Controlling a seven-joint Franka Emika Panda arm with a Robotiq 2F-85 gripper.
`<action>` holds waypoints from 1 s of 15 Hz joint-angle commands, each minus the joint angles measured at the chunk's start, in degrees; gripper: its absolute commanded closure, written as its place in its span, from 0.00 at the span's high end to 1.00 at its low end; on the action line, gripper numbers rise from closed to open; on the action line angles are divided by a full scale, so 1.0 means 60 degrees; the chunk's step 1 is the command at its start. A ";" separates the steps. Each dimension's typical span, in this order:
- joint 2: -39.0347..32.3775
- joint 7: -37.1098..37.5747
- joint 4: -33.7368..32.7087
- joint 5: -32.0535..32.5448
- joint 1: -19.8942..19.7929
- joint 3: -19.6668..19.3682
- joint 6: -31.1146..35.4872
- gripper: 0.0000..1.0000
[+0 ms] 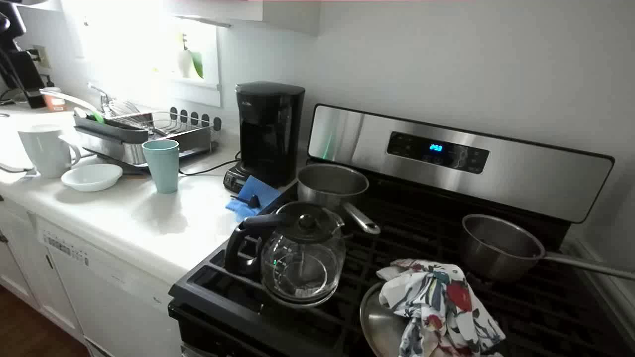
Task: Open the top left cabinet door, pick up a light blue cup from the cabinet and put it on the kitchen counter, close the cabinet door
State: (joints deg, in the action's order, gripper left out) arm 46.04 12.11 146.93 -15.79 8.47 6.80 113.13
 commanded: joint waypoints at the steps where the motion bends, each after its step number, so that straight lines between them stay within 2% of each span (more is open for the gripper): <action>1: 0.0002 -0.0066 -0.0033 -0.0070 -0.0118 0.0082 -0.0054 1.00; 5: -0.0026 -0.0194 -0.0215 0.0043 -0.0150 -0.0012 -0.0269 1.00; 8: -0.0387 -0.0427 -0.0756 0.0197 -0.0616 -0.0588 -0.0305 1.00; 11: -0.0631 -0.2011 -0.1395 0.0610 -0.0831 -0.1504 -0.0572 1.00; 15: -0.1155 -0.5160 -0.2281 0.0926 -0.0640 -0.2954 -0.0147 1.00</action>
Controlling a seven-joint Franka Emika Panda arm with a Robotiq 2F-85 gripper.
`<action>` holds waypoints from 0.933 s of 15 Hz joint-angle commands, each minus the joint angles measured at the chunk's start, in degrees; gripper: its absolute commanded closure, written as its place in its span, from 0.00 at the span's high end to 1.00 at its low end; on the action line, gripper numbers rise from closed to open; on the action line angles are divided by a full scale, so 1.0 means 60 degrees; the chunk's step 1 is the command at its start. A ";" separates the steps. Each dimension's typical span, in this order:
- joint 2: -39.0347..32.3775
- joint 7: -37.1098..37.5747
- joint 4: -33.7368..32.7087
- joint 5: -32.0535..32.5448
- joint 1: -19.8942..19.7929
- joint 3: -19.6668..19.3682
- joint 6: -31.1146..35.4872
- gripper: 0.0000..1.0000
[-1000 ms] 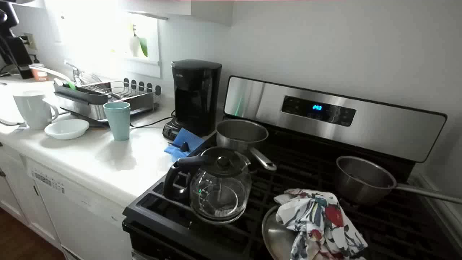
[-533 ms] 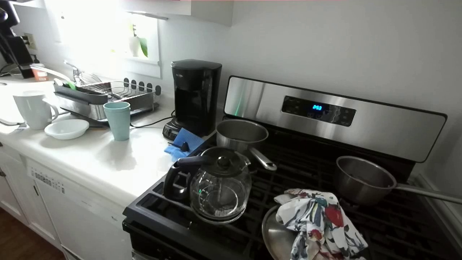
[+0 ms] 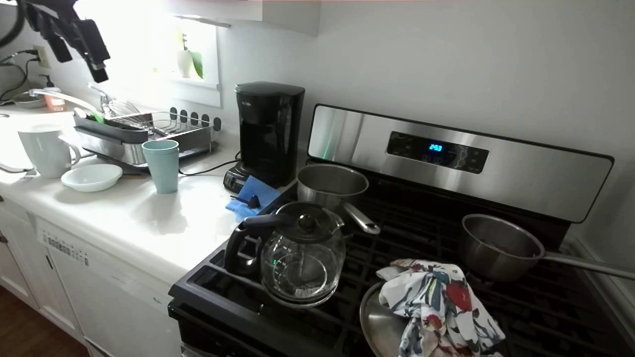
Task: Open the top left cabinet door, pick up a light blue cup from the cabinet and put it on the kitchen counter, close the cabinet door
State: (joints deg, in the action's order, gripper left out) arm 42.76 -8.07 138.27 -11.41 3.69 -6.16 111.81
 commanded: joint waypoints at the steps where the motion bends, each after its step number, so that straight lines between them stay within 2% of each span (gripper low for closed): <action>1: -0.0735 -0.2485 -0.1061 0.0088 0.0265 -0.1104 0.0185 1.00; 6: -0.1214 -0.5340 -0.1948 -0.1020 0.1054 -0.2308 0.0106 1.00; 7: -0.1276 -0.5292 -0.1875 -0.1342 0.1024 -0.2257 0.0158 1.00; 8: -0.1072 -0.4954 -0.1645 -0.0922 0.0555 -0.1936 0.0193 1.00; 13: -0.1231 -0.5237 -0.1692 -0.1256 0.0664 -0.1981 0.0182 1.00; 14: -0.1310 -0.5224 -0.1831 -0.1292 0.0583 -0.2041 0.0453 1.00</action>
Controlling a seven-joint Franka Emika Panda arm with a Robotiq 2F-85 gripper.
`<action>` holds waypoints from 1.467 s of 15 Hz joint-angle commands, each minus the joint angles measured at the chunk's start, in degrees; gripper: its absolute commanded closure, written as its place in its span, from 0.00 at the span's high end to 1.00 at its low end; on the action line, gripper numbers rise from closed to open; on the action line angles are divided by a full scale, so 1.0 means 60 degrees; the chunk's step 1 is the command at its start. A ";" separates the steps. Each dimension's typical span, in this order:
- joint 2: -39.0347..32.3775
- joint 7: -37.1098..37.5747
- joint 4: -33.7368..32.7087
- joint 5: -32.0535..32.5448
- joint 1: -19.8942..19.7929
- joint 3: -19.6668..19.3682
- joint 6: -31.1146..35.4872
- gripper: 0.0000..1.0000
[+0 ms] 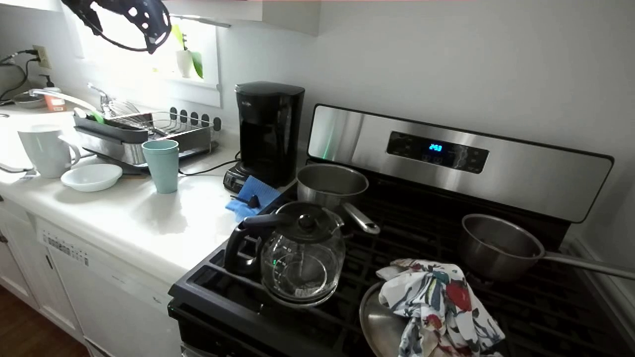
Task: Open the top left cabinet door, pick up a light blue cup from the cabinet and put it on the kitchen counter, close the cabinet door
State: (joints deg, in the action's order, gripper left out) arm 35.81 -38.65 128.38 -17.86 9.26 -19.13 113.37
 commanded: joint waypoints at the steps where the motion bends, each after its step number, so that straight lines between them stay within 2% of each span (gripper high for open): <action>1: -0.0241 -0.0314 -0.0432 -0.0470 -0.0254 -0.0146 -0.0070 1.00; 7: -0.0843 -0.1548 -0.1860 -0.1154 -0.0231 -0.1323 -0.1322 1.00; 10: -0.1522 -0.1797 -0.2815 -0.1589 -0.0267 -0.1616 -0.2044 1.00; 15: -0.2870 -0.2634 -0.4535 -0.2619 -0.0315 -0.1683 -0.3213 1.00; 22: -0.4807 -0.3721 -0.7002 -0.3651 -0.1343 -0.1364 -0.4441 1.00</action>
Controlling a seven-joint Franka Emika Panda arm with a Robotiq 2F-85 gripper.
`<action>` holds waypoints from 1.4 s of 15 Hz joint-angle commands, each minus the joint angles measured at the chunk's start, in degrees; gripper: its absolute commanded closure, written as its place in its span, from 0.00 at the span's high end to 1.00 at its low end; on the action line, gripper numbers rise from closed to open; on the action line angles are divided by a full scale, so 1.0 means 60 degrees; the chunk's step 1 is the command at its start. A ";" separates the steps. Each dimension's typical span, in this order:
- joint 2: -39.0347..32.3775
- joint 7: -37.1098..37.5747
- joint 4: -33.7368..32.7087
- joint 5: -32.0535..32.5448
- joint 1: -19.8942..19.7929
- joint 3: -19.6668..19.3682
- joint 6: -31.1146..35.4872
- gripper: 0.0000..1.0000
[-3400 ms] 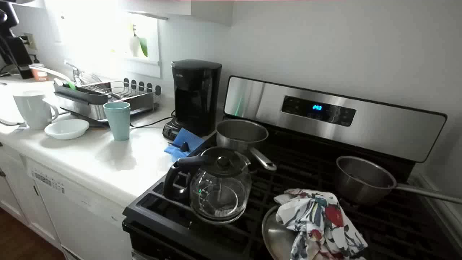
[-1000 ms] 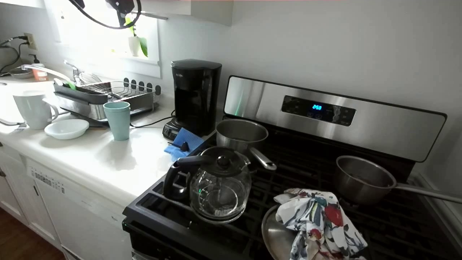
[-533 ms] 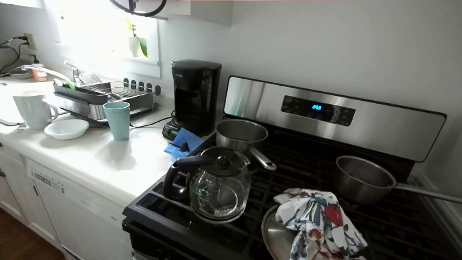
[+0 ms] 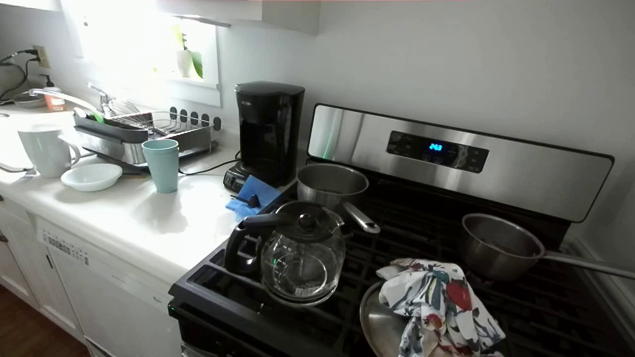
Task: Open the top left cabinet door, pick up a light blue cup from the cabinet and put it on the kitchen counter, close the cabinet door
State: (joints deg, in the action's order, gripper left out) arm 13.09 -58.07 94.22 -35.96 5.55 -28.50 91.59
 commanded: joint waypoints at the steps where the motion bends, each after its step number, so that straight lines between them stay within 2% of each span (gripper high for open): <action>1: -0.1195 -0.0504 -0.1504 -0.0788 -0.0934 0.0323 -0.0858 1.00; 2: -0.0636 -0.0321 -0.0699 -0.0491 -0.1156 0.0733 -0.0465 1.00; 8: -0.1401 -0.0665 -0.1486 -0.0852 -0.1669 0.0948 -0.0716 1.00; 14: -0.2080 -0.2434 -0.2051 -0.1858 -0.2317 0.1274 -0.1434 1.00; 21: -0.2608 -0.3045 -0.2638 -0.1972 -0.2833 0.1756 -0.1344 1.00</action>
State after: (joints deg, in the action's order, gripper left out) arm -0.20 -74.96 81.93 -46.14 -9.04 -19.52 84.85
